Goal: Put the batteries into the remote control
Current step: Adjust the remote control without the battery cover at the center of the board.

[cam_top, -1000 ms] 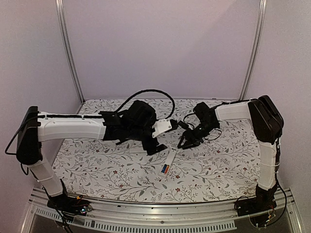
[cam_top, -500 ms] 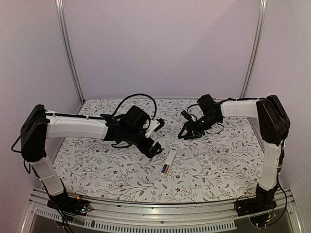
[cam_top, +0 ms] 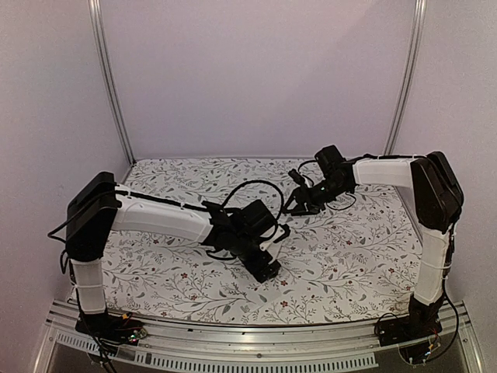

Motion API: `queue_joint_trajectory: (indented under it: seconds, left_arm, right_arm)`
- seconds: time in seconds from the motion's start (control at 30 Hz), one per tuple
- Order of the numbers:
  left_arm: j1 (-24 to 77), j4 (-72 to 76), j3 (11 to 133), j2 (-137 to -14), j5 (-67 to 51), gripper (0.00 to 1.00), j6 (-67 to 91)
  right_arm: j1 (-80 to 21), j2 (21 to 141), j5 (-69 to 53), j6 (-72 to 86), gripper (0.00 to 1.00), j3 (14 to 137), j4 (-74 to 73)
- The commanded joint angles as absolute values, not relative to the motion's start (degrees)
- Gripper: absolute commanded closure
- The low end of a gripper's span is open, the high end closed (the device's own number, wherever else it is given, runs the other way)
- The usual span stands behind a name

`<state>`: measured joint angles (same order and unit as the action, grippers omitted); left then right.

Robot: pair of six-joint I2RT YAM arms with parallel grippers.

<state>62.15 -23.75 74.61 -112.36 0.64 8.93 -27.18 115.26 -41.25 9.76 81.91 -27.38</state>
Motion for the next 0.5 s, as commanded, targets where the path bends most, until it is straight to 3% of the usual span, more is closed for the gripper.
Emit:
queue_joint_trajectory:
  seconds: [0.0,0.47]
  left_arm:
    - [62.93,-27.77,79.88,-116.23,5.52,0.01,10.20]
    - [61.01,-35.50,87.47,-121.94,-4.58,0.45,-4.75]
  right_arm:
    - [-26.49,113.74,-40.98,10.04,0.48,81.21,-26.81]
    - [-21.69,106.62,-39.72,11.52,0.48,74.71,-24.23]
